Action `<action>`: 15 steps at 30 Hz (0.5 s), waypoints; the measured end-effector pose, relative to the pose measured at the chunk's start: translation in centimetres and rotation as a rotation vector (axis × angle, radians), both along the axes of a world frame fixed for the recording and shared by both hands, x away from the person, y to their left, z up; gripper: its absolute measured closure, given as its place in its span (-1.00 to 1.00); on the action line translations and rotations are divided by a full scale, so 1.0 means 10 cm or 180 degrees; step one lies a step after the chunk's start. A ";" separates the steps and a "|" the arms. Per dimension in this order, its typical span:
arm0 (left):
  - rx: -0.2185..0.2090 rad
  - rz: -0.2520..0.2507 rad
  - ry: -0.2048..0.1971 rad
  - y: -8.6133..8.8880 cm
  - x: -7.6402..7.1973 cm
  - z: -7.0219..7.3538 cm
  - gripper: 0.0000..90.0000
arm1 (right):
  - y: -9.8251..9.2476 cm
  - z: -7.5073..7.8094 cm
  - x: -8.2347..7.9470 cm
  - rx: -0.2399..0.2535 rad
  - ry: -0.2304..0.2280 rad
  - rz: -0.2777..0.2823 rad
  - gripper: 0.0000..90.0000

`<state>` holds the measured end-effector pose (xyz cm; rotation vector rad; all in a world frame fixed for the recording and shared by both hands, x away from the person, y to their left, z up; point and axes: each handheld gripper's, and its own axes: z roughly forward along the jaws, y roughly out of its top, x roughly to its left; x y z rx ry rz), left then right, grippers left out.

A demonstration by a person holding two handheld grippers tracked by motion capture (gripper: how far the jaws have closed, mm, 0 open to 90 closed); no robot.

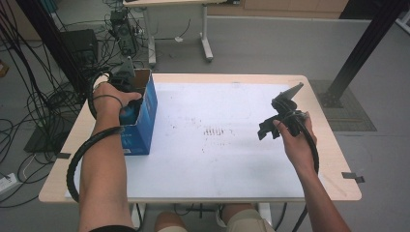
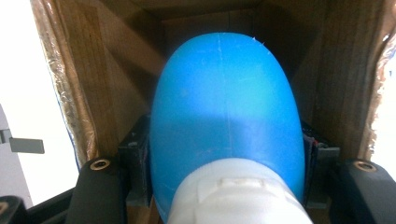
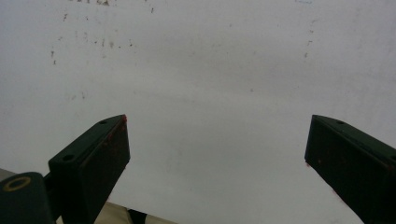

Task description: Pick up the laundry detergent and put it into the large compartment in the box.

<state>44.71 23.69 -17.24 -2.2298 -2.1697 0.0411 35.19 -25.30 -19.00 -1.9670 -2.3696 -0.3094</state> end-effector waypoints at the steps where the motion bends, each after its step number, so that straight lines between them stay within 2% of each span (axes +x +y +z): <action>1: 0.0000 0.0000 0.0000 0.00 0.00 0.00 -0.18 | 0.00 0.00 0.00 0.0000 0.0000 0.0000 -0.86; 8: -0.0004 0.0000 -0.0008 0.00 0.00 0.01 -0.18 | 0.00 0.01 0.00 -0.0003 -0.0010 -0.0002 -0.85; 15: -0.0031 0.0023 -0.0058 0.04 -0.03 0.11 -0.28 | 0.02 0.00 0.01 0.0004 -0.0004 0.0013 -0.86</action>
